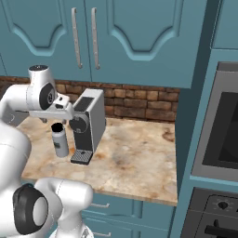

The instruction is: Move the drinks to the dining counter.

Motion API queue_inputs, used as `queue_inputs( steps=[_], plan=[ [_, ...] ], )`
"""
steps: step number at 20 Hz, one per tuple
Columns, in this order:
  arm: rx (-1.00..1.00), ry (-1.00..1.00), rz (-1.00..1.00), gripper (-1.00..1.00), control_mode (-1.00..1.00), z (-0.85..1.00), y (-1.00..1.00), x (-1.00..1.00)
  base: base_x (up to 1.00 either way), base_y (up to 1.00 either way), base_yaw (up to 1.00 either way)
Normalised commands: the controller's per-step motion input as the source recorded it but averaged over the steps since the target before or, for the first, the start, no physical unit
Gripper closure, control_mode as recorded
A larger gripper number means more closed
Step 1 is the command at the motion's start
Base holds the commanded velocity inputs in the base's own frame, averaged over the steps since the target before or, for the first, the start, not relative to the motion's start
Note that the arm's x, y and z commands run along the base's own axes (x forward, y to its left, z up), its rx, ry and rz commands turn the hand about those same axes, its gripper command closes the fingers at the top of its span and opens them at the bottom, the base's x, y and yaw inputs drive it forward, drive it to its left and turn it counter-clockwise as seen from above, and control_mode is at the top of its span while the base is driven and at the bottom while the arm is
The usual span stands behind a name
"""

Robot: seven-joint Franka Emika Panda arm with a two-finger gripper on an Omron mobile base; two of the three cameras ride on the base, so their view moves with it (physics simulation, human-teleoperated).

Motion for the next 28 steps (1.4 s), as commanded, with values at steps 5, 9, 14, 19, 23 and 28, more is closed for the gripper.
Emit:
queue_inputs(
  steps=[5, 9, 14, 19, 23, 28],
  plan=[
    [0.00, 0.00, 0.00, -1.00, -1.00, -0.03, 0.19, 0.09, 0.00, 0.00, 0.00],
    [0.00, 0.00, 0.00, -1.00, -1.00, -0.04, 0.14, 0.14, 0.00, 0.00, 0.00],
    [0.00, 0.00, 0.00, -1.00, -1.00, -0.03, 0.09, 0.22, 0.00, 0.00, 0.00],
    [0.00, 0.00, 0.00, -1.00, -1.00, -0.06, 0.09, 0.19, 0.00, 0.00, 0.00],
    [0.00, 0.00, 0.00, -1.00, -1.00, -0.11, 0.11, 0.16, 0.00, 0.00, 0.00],
    [0.00, 0.00, 0.00, -1.00, -1.00, -0.15, 0.09, 0.14, 0.00, 0.00, 0.00]
  ],
)
